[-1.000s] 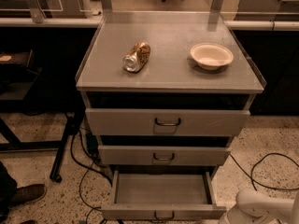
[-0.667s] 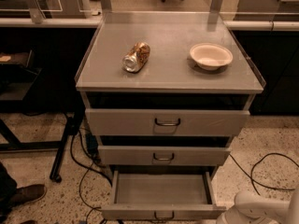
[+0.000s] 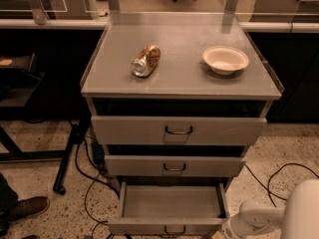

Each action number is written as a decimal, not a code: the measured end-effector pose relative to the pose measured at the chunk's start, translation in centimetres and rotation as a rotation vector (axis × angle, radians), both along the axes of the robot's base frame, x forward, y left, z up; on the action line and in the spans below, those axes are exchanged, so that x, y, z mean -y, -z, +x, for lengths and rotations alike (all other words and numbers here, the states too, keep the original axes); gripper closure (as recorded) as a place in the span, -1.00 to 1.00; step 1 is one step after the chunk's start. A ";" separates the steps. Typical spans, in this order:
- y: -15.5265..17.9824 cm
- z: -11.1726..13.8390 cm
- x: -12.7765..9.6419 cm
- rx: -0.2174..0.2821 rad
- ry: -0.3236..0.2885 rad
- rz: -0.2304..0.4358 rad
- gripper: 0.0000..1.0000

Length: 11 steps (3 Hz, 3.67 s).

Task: Close bottom drawer

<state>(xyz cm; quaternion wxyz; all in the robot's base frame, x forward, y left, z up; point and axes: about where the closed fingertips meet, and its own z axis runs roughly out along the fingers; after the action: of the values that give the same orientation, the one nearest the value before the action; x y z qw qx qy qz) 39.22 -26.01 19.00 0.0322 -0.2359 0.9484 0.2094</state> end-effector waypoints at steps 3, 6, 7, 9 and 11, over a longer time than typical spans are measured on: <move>1.5 3.5 -1.7 0.068 0.149 0.012 1.00; 1.5 11.0 0.1 0.227 0.253 -0.035 1.00; 1.5 12.7 0.0 0.262 0.297 -0.033 1.00; -0.9 19.2 1.0 0.418 0.419 -0.009 1.00; 0.4 19.8 1.2 0.414 0.430 -0.028 1.00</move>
Offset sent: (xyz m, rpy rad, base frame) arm 0.0297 0.0157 -0.0204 0.0053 -0.0449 -0.1678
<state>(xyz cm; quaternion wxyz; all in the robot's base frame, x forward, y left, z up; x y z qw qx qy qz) 59.04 -27.25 18.57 0.2653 -0.0676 0.9527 0.1320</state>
